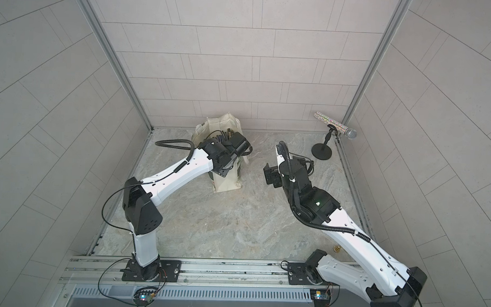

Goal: Take out the books from the canvas bag
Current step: Adjust the canvas bag at the center of the board.

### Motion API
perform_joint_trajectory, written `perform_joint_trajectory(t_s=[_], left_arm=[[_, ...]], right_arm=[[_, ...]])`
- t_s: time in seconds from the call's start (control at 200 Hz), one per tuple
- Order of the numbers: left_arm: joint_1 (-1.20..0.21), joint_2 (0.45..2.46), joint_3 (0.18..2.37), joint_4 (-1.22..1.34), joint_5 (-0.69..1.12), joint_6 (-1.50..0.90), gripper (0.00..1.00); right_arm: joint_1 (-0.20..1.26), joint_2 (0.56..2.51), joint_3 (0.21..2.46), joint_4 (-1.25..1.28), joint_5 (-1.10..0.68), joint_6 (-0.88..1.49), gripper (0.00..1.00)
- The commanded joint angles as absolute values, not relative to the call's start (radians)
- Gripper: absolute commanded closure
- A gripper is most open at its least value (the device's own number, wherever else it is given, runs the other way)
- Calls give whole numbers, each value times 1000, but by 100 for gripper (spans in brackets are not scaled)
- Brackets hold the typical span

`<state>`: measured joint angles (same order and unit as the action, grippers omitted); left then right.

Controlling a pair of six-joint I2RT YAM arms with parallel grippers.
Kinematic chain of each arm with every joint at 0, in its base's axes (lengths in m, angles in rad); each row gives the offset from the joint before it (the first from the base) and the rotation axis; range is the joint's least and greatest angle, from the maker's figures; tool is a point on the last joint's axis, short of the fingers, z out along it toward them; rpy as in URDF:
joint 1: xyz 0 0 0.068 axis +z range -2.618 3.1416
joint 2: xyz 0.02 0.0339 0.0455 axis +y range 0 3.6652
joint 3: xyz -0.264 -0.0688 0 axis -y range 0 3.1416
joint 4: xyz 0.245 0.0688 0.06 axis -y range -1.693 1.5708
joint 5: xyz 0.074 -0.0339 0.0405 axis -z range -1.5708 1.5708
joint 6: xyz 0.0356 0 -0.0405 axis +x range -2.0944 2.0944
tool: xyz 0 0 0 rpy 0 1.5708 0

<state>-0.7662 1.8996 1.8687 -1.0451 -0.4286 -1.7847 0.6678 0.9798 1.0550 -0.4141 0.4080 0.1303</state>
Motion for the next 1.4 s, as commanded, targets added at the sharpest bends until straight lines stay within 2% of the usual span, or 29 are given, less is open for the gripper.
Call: perform_joint_trajectory(t_s=[0.0,0.04,0.115,0.145,0.265,0.375,0.52,0.685,0.866,0.986,1.091,1.256,1.396], left_arm=[[-768,1865,1833,-1067,-440,-1761,49],[-768,1848,1805,-1050,-448,-1747,61],[-768,1807,1741,-1016,-455,-1718,92],[-769,1787,1709,-987,-453,-1700,100],[-773,1714,1611,-871,-417,-1557,100],[-810,1669,1592,-872,-401,-1364,100],[-840,1573,1459,-862,-269,-1144,100],[-845,1370,1204,-893,-202,-969,100],[-847,1158,1071,-1008,-157,-757,100],[-847,1077,1005,-1082,-115,-689,100],[-847,1012,948,-1090,-168,-700,100],[-847,966,981,-1072,-166,-719,100],[-847,965,976,-1062,-180,-719,100]], right_arm=[[674,968,1041,-396,416,113,0],[673,967,1042,-396,414,113,0],[673,967,1041,-396,414,113,0],[673,969,1043,-397,414,113,0],[675,973,1048,-401,410,114,0],[673,983,1070,-421,411,111,0],[673,994,1102,-450,387,125,0],[704,1042,1168,-522,354,124,0],[724,1117,1249,-597,327,136,0],[738,1202,1340,-662,305,142,0],[773,1280,1423,-697,312,122,0],[797,1428,1572,-838,336,135,0],[804,1439,1547,-882,323,190,0]])
